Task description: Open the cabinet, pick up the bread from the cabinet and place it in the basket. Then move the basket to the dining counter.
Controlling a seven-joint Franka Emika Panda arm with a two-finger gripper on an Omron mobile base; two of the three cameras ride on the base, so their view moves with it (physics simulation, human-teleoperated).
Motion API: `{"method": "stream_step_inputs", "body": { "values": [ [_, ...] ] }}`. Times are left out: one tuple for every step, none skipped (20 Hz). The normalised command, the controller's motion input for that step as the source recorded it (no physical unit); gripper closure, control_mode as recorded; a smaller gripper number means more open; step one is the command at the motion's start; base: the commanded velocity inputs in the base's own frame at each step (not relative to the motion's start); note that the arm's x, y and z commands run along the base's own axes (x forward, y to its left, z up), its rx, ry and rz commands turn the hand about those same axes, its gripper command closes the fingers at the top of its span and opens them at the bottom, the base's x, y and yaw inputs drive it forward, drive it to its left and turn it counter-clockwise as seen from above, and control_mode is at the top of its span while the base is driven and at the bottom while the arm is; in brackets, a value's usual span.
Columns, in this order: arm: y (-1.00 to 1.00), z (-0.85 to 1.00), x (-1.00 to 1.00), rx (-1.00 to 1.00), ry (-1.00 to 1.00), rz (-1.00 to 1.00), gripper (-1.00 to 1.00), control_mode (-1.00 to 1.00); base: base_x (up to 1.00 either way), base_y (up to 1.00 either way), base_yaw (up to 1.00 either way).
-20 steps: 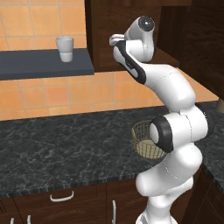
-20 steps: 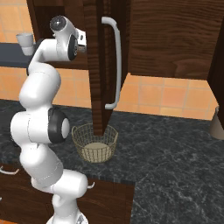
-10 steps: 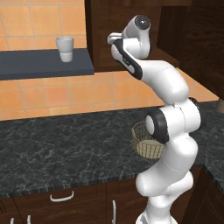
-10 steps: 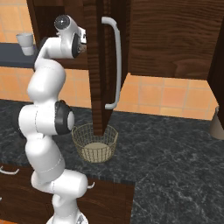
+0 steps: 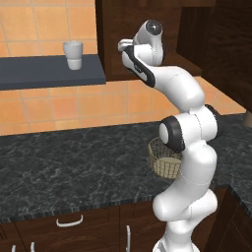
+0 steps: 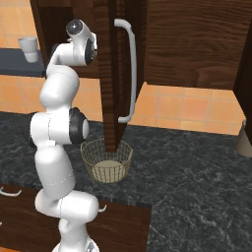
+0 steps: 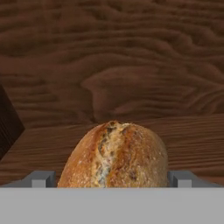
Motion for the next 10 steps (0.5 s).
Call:
{"method": "stream_step_inputs", "body": {
  "values": [
    [0.0,-0.38,0.3,-0.06,0.02,0.0,-1.0,-1.0,0.0,0.0,0.0],
    [0.0,-0.37,0.29,-0.05,0.0,0.0,-1.0,-1.0,0.0,0.0,0.0],
    [0.0,-0.37,0.24,-0.03,0.0,0.0,-1.0,-1.0,0.0,0.0,0.0],
    [0.0,-0.39,0.17,-0.02,0.0,0.0,-1.0,-1.0,0.0,0.0,0.0],
    [0.0,-0.3,0.1,0.0,0.0,0.0,-1.0,-1.0,0.0,0.0,0.0],
    [0.0,-0.3,0.13,0.0,0.0,0.0,-1.0,-1.0,0.0,0.0,0.0],
    [0.0,-0.29,0.06,0.0,0.0,0.0,-1.0,-1.0,0.0,0.0,0.0],
    [0.05,-0.27,0.0,0.01,0.07,0.0,-1.0,-1.0,0.0,0.0,0.0],
    [0.06,-0.31,0.0,0.03,0.05,0.0,1.0,-1.0,0.0,0.0,0.0],
    [0.05,-0.3,0.0,0.03,0.04,0.0,1.0,-1.0,0.0,0.0,0.0]
  ]
}}
